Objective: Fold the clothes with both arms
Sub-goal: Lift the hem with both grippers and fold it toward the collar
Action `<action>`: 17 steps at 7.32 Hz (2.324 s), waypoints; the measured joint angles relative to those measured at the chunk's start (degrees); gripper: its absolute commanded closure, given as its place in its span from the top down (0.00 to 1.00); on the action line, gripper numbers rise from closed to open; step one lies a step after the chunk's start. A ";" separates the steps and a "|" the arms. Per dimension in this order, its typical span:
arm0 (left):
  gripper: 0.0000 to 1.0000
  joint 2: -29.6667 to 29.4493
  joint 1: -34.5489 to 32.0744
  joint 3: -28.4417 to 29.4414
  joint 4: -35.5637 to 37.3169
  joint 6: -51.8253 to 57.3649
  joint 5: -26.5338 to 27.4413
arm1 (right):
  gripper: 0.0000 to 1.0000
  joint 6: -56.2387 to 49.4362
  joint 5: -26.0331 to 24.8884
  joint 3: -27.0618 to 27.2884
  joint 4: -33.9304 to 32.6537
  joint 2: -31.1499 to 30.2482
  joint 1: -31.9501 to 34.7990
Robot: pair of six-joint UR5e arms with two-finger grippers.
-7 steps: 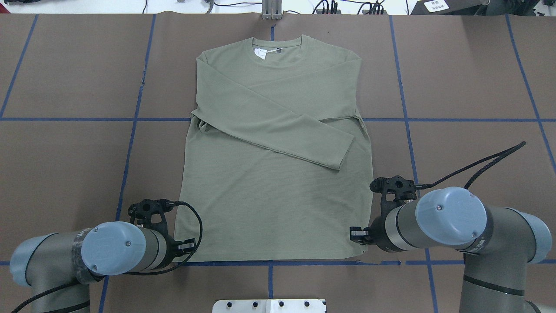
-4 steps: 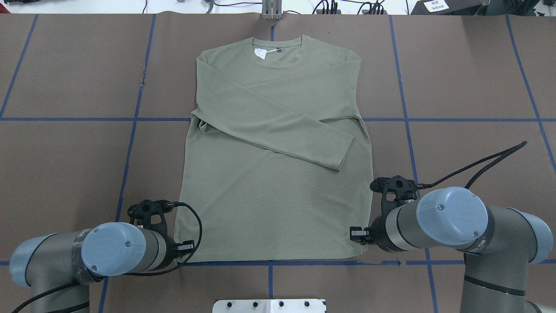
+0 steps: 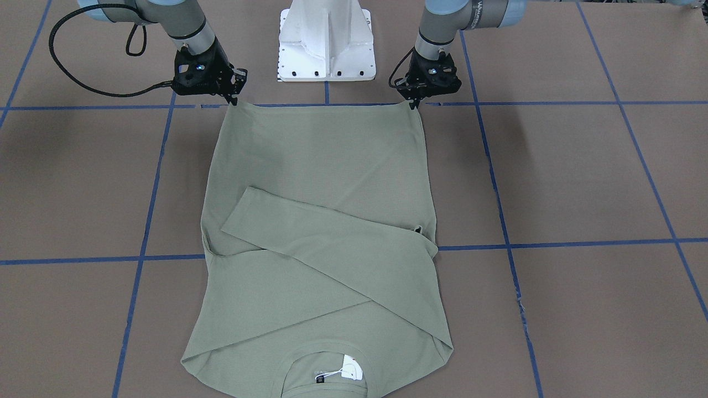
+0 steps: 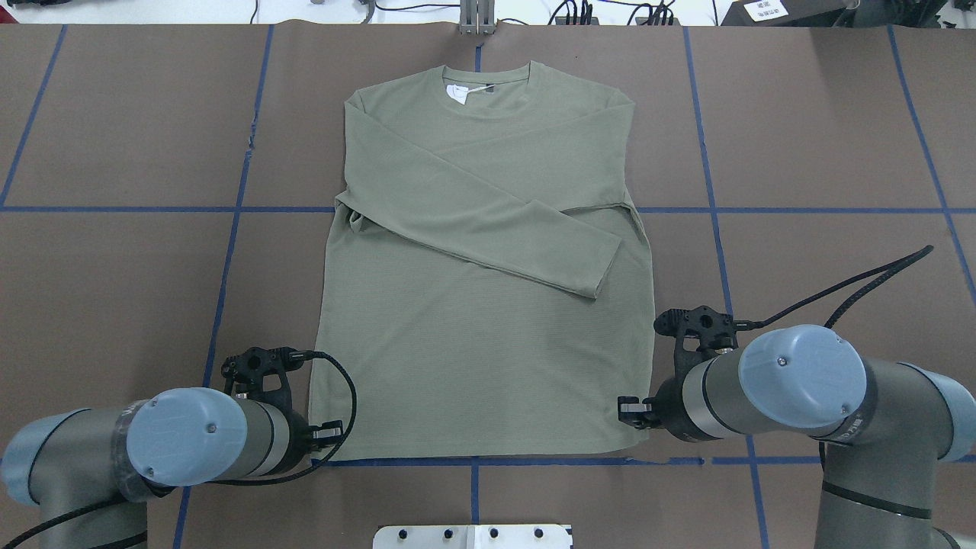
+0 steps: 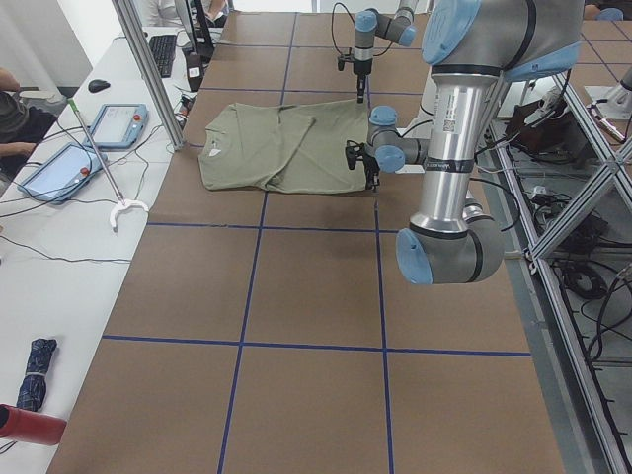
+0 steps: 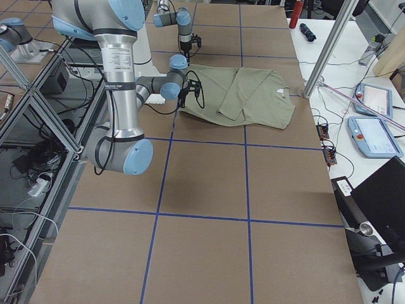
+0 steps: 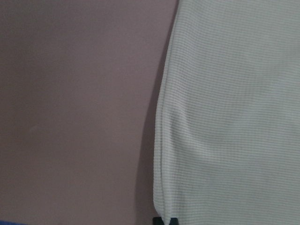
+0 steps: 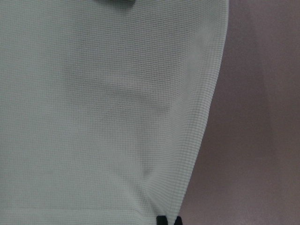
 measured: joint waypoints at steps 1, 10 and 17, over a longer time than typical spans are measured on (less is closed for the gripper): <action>0.00 0.33 -0.17 -2.94 1.72 0.02 -0.09 | 0.00 0.00 0.86 1.81 0.00 -1.75 0.50; 0.00 -1.16 4.05 -21.00 14.58 -1.86 -3.84 | 0.00 -2.66 17.62 12.11 -0.20 -11.85 8.44; 0.00 -15.51 -27.07 -0.55 13.10 12.66 -11.71 | 0.00 -10.72 17.19 -12.14 -0.19 13.65 29.71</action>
